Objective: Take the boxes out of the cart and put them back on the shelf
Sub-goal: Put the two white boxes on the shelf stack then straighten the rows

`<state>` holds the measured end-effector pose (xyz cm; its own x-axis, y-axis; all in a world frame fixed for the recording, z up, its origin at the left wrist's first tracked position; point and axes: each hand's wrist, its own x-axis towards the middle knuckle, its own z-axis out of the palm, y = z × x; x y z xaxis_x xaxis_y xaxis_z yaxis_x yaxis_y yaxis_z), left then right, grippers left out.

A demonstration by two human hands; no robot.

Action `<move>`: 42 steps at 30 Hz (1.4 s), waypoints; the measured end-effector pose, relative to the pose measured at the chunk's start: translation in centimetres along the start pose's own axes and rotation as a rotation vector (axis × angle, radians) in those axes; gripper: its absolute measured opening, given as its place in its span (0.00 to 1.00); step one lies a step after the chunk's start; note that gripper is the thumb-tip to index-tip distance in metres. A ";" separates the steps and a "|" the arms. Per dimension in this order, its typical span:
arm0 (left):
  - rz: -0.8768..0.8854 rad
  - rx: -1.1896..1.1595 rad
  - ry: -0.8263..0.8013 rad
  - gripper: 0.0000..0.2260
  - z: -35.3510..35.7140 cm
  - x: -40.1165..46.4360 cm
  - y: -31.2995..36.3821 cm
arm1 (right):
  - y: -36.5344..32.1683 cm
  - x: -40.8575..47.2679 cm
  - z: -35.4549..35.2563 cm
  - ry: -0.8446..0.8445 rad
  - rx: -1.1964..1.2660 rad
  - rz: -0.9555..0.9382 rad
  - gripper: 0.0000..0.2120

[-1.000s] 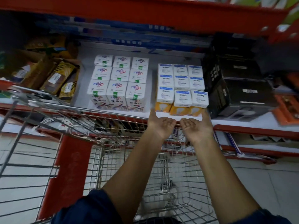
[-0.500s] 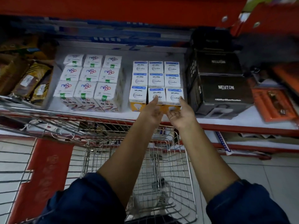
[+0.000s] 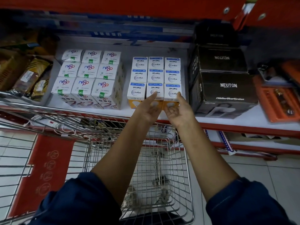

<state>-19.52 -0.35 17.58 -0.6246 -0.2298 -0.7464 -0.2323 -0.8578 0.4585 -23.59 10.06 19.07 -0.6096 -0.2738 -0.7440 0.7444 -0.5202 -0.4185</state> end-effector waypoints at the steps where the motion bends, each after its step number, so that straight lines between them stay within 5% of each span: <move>1: -0.005 0.003 -0.010 0.16 -0.3 -0.2 0.0 | 0.0 0.0 0.0 -0.006 0.000 -0.002 0.11; 6: 0.090 -0.088 -0.018 0.28 -3.2 -0.4 0.1 | 0.3 0.2 -0.6 -0.043 0.022 0.002 0.11; 10: 0.116 -0.152 0.036 0.23 -3.6 -1.0 1.0 | 0.4 0.0 -0.4 -0.022 0.018 -0.004 0.10; 28: 0.055 -0.236 0.015 0.28 -2.2 0.0 1.2 | 0.3 0.7 0.0 0.020 -0.045 0.026 0.12; 35: -0.020 -0.204 -0.002 0.33 -0.9 -1.3 -1.4 | -1.1 -2.7 -2.1 0.010 -0.007 0.015 0.34; 39: -0.114 -0.089 0.002 0.38 2.4 -3.5 -4.9 | -3.5 -4.6 -6.1 0.071 0.080 -0.018 0.32; 42: -0.157 -0.045 -0.071 0.31 6.0 -4.6 -7.3 | -6.3 -5.6 -8.7 0.133 0.175 -0.094 0.33</move>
<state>-19.41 9.69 20.56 -0.6348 -0.0596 -0.7703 -0.2981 -0.9009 0.3154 -22.43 21.90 21.36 -0.6243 -0.1149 -0.7727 0.6205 -0.6739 -0.4011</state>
